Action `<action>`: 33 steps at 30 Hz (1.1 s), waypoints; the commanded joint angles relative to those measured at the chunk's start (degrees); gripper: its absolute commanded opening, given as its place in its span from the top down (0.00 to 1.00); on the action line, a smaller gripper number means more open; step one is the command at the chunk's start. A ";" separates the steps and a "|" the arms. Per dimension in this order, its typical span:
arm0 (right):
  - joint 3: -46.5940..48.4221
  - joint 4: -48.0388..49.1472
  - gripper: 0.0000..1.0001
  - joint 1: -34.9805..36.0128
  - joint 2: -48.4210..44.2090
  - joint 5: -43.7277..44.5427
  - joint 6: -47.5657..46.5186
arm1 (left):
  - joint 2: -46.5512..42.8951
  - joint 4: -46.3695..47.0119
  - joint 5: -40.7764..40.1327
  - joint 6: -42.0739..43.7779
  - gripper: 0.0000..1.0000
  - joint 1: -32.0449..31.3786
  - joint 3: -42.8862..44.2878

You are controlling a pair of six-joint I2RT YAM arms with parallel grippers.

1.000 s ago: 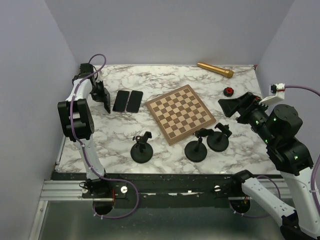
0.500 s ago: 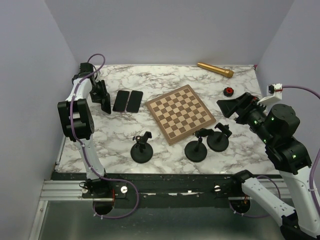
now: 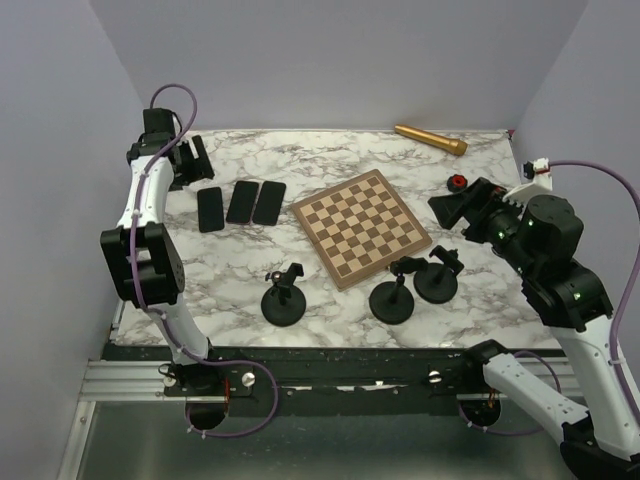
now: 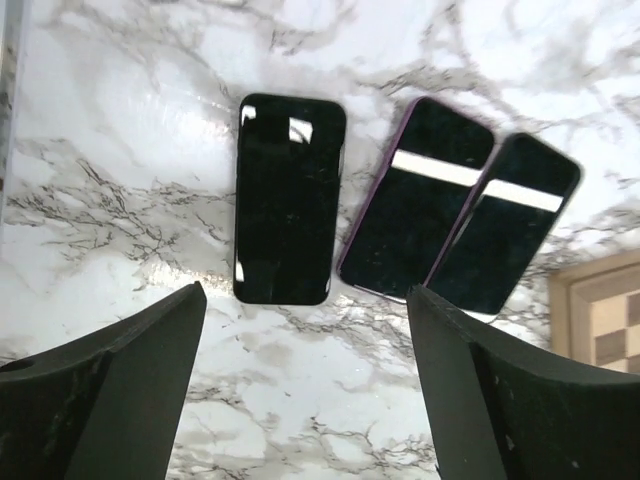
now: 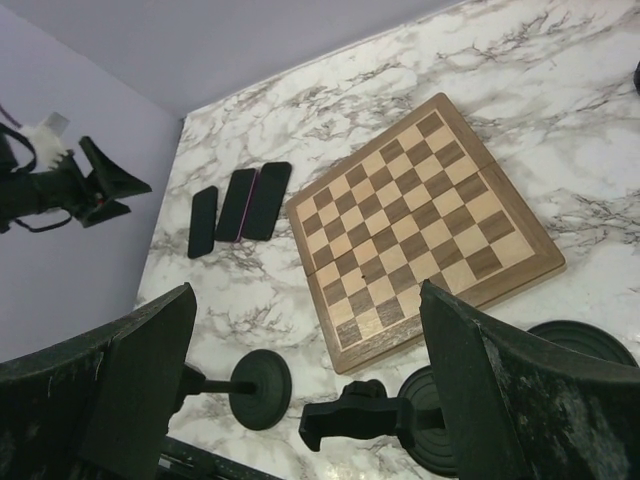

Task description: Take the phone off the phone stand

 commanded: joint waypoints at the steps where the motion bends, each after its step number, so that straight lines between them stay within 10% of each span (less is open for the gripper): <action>1: 1.64 -1.03 0.00 0.27 1.10 3.74 -2.38 | -12.17 4.15 2.71 -2.61 0.08 -2.17 -3.99; 25: 5.57 -3.75 0.00 0.26 -7.27 26.19 -8.23 | -71.02 42.99 12.85 6.10 0.01 -23.35 -36.85; 33: 2.76 -0.60 0.00 0.32 -13.33 27.76 -9.20 | -85.38 60.02 1.89 6.42 0.01 -25.86 -50.12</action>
